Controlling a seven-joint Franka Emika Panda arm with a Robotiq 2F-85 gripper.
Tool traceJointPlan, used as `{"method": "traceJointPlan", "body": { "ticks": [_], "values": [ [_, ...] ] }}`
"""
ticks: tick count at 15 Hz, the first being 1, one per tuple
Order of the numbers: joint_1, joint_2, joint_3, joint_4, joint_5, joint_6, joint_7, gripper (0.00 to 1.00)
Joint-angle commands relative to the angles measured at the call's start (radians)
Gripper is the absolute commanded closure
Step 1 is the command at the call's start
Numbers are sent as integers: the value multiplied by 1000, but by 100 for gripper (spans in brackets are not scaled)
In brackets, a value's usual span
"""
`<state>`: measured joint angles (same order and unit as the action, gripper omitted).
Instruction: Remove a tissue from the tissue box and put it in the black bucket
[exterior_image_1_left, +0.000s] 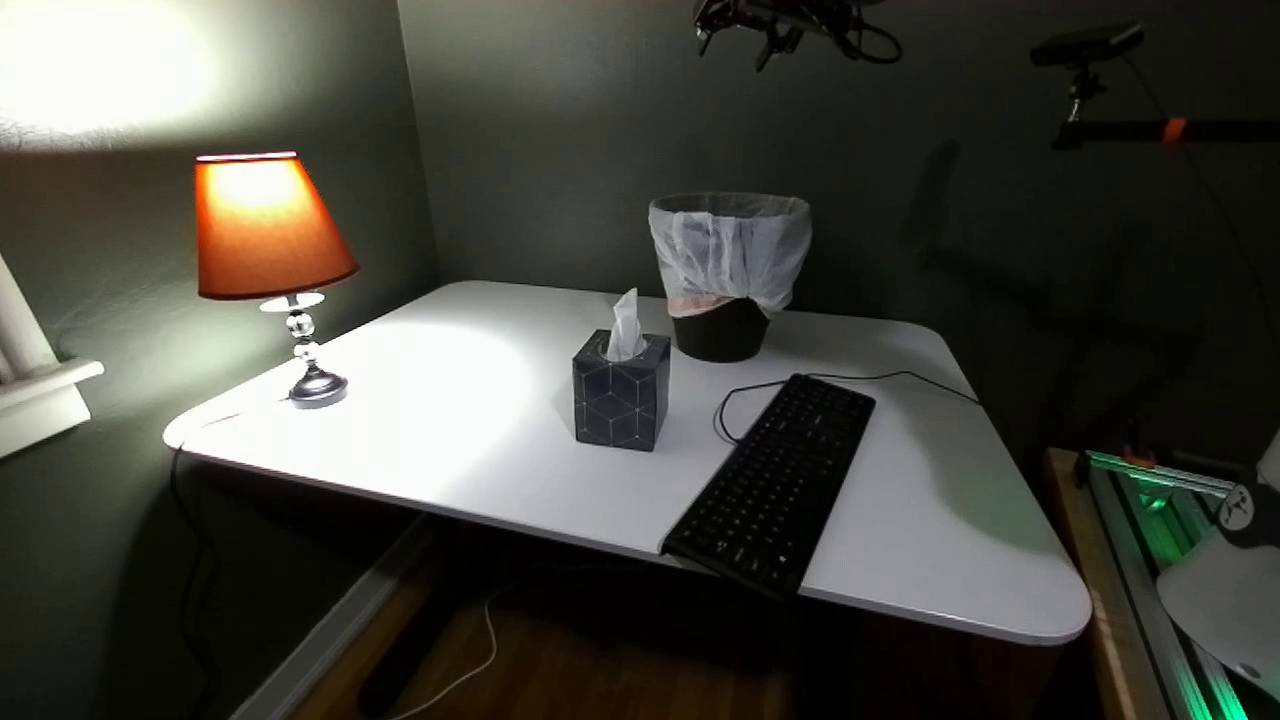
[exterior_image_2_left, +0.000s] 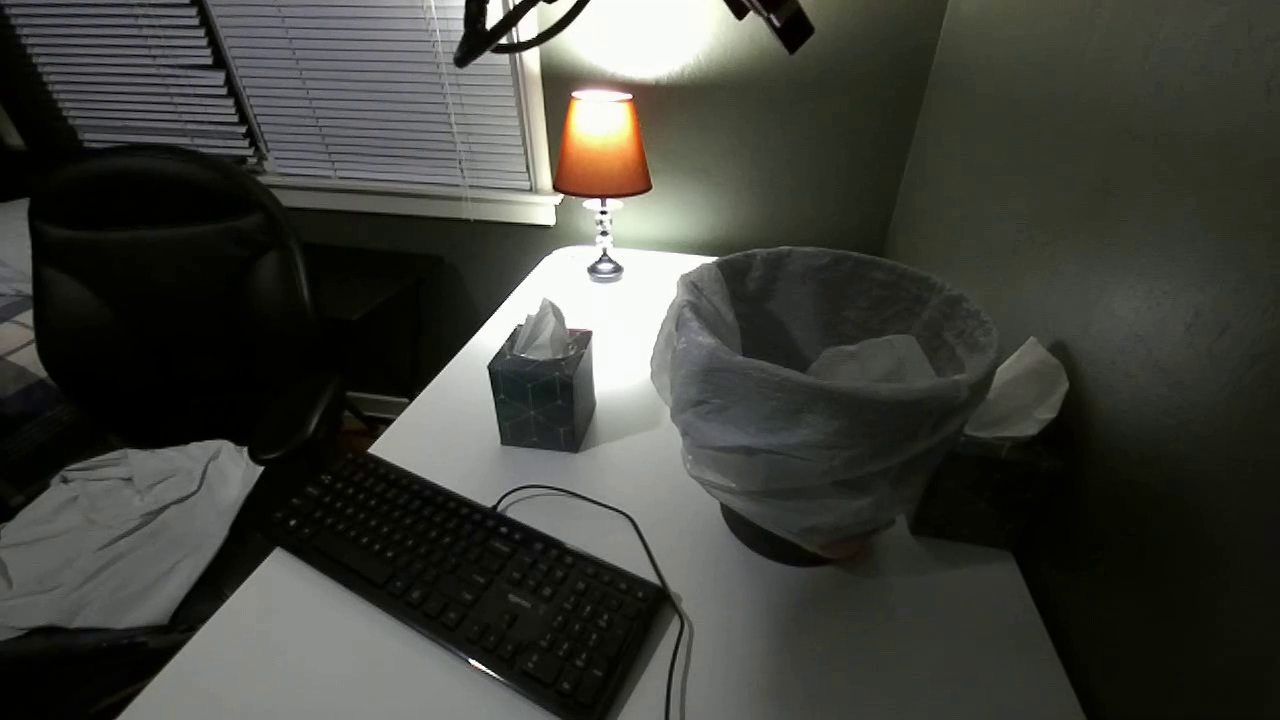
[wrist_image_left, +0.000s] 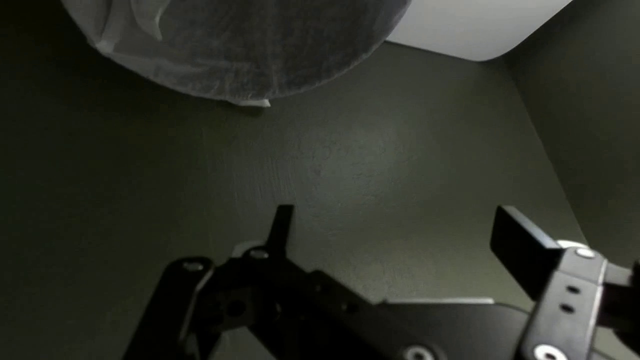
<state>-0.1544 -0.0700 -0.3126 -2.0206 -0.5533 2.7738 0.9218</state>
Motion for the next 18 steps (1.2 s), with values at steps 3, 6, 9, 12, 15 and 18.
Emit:
{"method": "traceJointPlan", "body": {
  "ticks": [3, 6, 9, 12, 15, 18],
  "values": [
    [121, -65, -18, -59, 436, -149, -348, 0],
    [56, -82, 66, -21, 612, -351, -475, 0],
    [35, -98, 82, 15, 680, -581, -507, 0],
    [15, -95, 100, 45, 668, -746, -481, 0],
    [4, -93, 111, 40, 652, -716, -480, 0],
    [3, -92, 113, 40, 651, -720, -480, 0]
  ]
}}
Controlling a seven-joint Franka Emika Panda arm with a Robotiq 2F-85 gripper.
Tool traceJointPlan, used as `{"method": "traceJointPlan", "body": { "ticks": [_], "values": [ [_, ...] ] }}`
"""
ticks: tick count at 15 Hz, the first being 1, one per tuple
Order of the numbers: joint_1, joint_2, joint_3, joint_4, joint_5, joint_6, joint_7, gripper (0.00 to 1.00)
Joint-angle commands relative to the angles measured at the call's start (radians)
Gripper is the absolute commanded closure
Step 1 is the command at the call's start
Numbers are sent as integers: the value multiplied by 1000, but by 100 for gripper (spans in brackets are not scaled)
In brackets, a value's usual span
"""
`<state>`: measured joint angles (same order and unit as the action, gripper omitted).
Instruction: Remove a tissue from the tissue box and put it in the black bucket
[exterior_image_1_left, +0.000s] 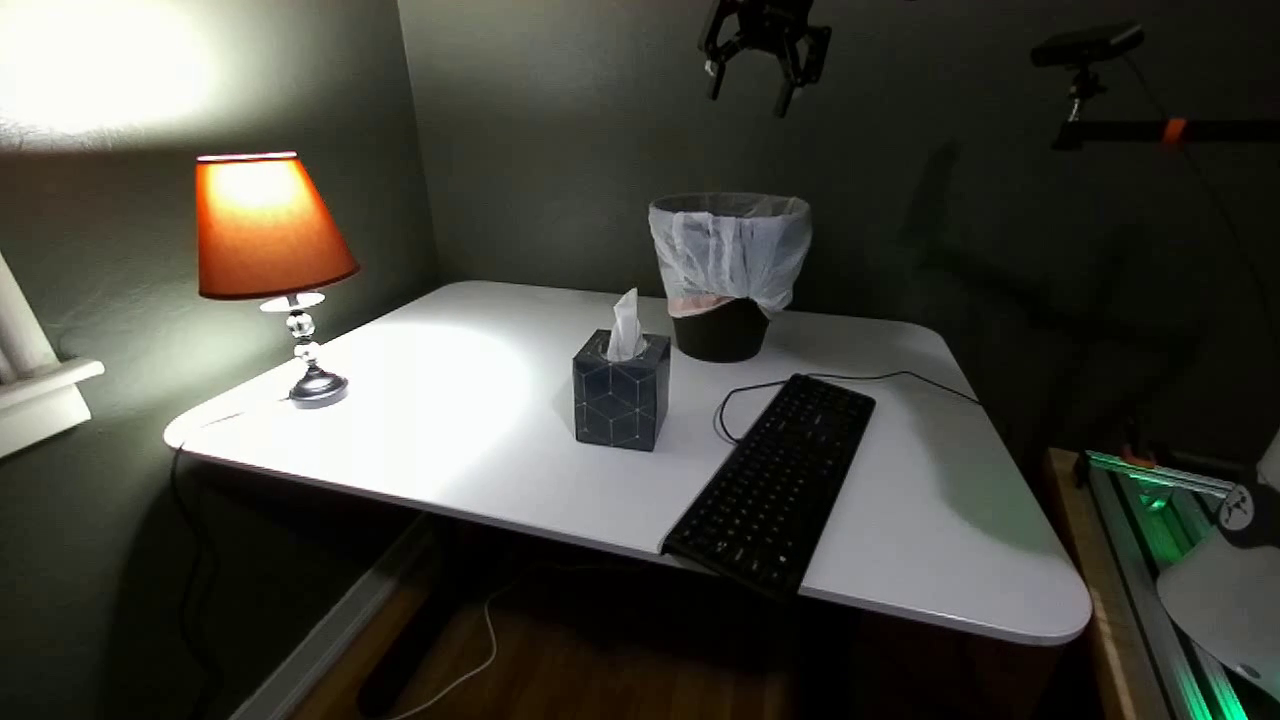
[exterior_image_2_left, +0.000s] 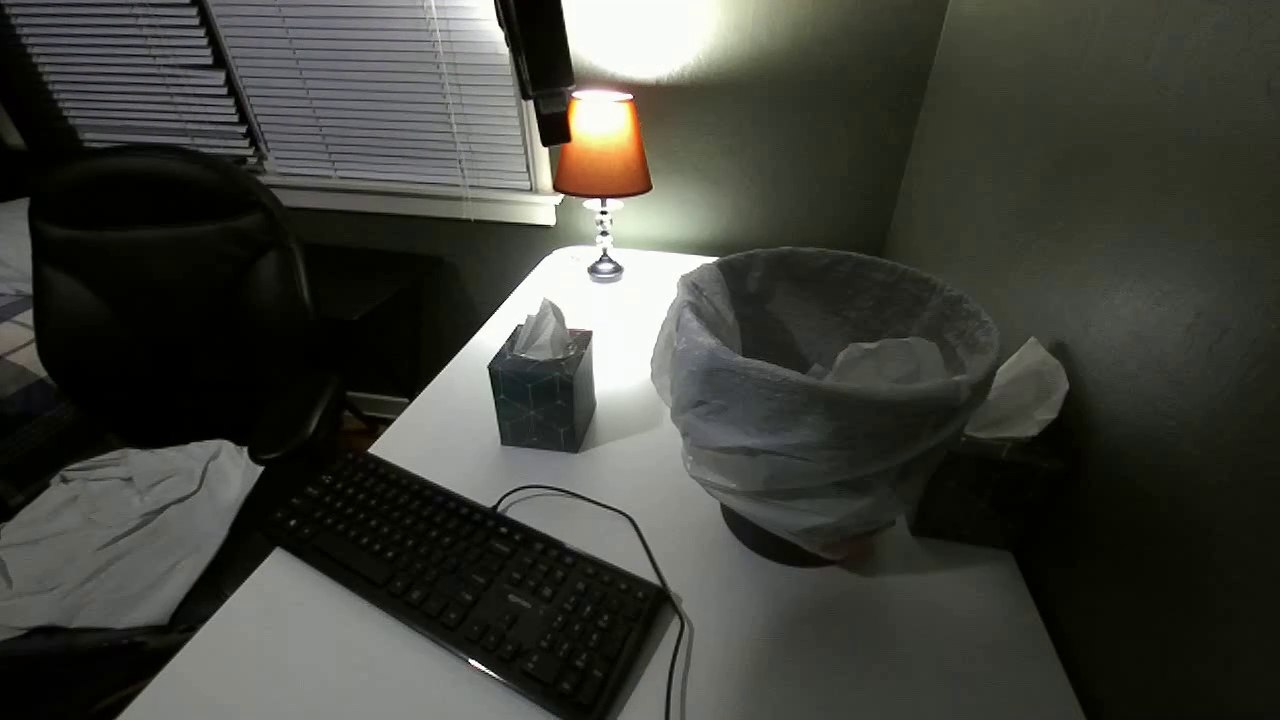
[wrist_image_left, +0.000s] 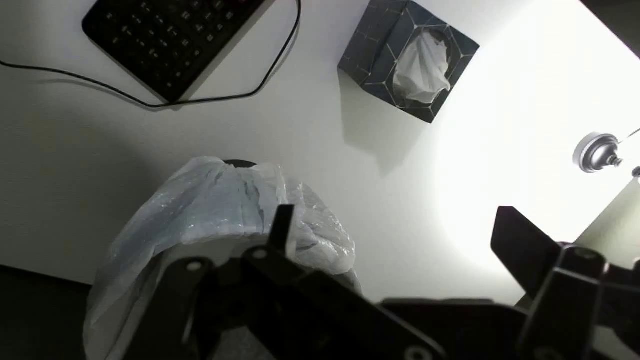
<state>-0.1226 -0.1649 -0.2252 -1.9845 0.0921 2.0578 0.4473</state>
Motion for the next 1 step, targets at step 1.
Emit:
{"method": "traceJointPlan", "body": {
  "ticks": [1],
  "values": [
    [-29, 3, 26, 4, 6, -4, -5, 0]
  ]
}}
